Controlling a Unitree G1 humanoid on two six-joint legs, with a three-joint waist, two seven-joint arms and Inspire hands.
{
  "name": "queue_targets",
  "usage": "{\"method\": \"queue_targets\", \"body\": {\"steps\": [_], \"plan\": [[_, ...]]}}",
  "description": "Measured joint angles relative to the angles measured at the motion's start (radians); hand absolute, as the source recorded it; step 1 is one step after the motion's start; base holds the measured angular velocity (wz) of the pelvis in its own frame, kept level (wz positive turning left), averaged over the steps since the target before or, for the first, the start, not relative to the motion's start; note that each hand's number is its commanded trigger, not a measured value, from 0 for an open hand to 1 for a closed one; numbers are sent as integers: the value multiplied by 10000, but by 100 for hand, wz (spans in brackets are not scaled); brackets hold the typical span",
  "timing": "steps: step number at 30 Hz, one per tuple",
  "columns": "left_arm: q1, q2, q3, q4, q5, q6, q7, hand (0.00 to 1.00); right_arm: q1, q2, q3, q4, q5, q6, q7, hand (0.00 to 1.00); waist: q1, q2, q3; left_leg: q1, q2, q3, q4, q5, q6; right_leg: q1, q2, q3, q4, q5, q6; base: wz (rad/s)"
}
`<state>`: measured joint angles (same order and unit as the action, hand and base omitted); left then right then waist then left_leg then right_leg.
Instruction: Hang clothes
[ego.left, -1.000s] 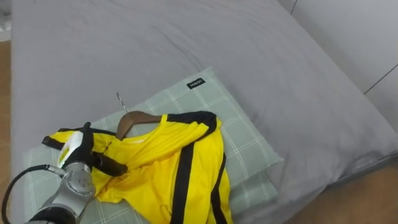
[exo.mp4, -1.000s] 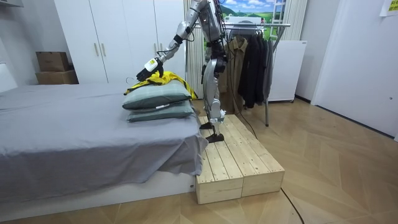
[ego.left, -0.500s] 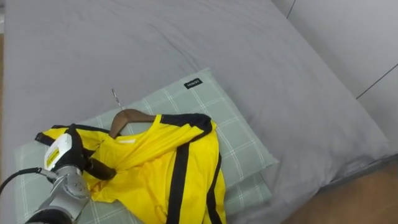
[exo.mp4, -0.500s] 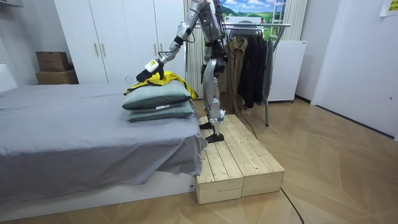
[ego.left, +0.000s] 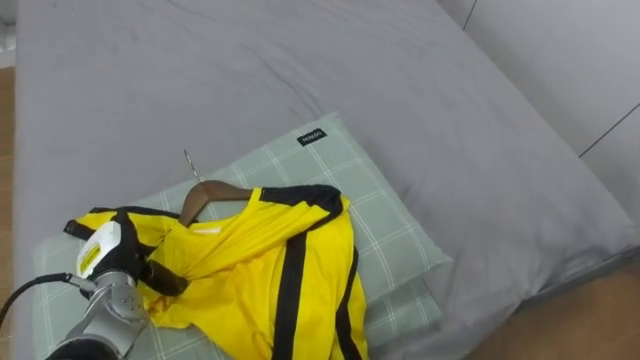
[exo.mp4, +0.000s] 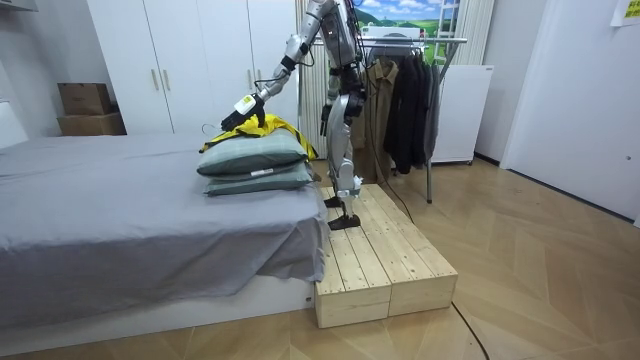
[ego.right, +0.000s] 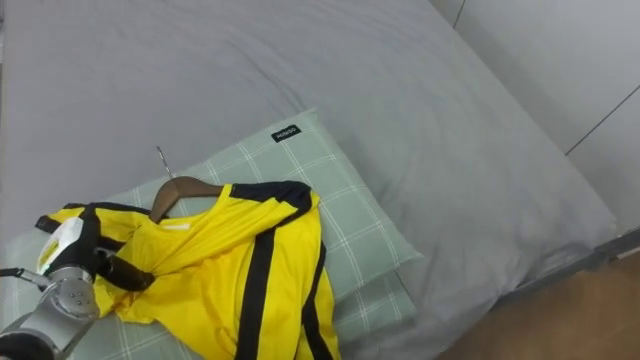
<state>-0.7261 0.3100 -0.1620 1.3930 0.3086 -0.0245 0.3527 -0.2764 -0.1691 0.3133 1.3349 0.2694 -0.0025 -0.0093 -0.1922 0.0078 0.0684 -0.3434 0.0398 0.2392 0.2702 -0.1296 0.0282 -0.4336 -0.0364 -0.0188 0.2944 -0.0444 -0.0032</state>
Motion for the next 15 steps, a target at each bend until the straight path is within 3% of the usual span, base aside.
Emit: {"method": "queue_targets", "body": {"steps": [15], "plan": [[-34, -23, -471, -353, 9, 39, -1304, 0, -63, -21, 145, -167, -124, -228, 320, 0, -229, 49, 18, -245, -16, -123, 44, -2, 3, -146, -54, -180, -20, -1, 0, 2]]}}
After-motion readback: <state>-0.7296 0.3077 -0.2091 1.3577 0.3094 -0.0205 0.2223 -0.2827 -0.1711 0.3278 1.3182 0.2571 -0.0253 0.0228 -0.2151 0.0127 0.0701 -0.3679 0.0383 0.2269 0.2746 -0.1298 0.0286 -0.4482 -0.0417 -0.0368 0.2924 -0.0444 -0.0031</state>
